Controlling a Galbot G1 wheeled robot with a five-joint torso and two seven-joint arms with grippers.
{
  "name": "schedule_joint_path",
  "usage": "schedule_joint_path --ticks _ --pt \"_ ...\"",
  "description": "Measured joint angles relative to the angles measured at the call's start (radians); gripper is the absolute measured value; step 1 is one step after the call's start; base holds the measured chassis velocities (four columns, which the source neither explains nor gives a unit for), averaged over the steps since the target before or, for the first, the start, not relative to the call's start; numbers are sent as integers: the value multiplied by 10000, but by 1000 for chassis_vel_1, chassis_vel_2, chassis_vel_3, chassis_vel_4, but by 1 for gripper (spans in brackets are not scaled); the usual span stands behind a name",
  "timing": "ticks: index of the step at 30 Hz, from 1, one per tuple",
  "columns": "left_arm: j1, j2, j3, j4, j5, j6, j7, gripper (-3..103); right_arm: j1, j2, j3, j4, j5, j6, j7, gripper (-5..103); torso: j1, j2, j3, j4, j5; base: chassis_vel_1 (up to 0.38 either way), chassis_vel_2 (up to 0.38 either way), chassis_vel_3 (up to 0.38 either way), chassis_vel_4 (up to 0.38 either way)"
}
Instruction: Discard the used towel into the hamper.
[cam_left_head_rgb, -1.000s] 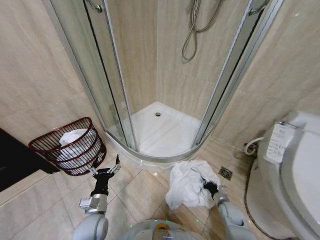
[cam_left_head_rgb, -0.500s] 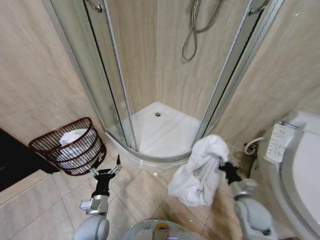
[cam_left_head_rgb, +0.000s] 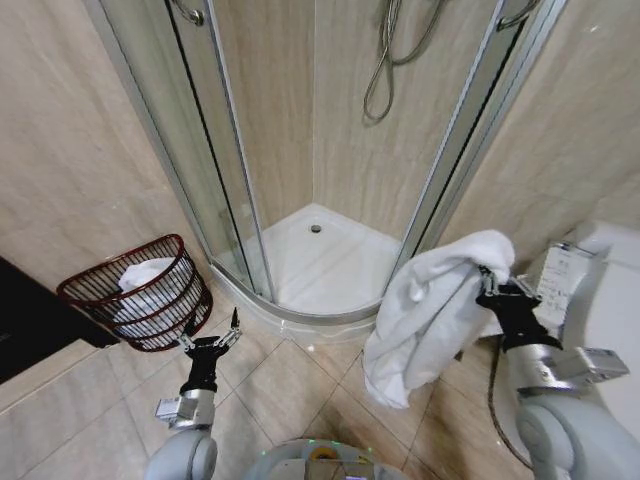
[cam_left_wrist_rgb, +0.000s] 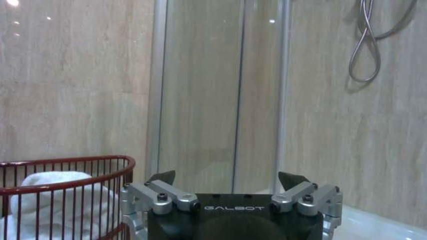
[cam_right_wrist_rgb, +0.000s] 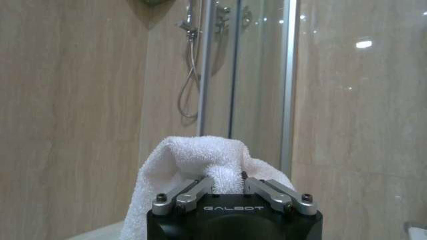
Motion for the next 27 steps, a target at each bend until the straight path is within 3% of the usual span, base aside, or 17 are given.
schedule_joint_path --ticks 16,27 --pt "-20 22 -54 62 -14 -10 16 100 -94 72 -439 -115 -476 -6 -175 7 0 0 0 1 -2 49 42 49 44" --pt "-225 -25 -85 204 -233 -423 -30 100 -118 92 -458 -135 -490 35 -162 7 2 0 6 5 -4 75 70 69 75"
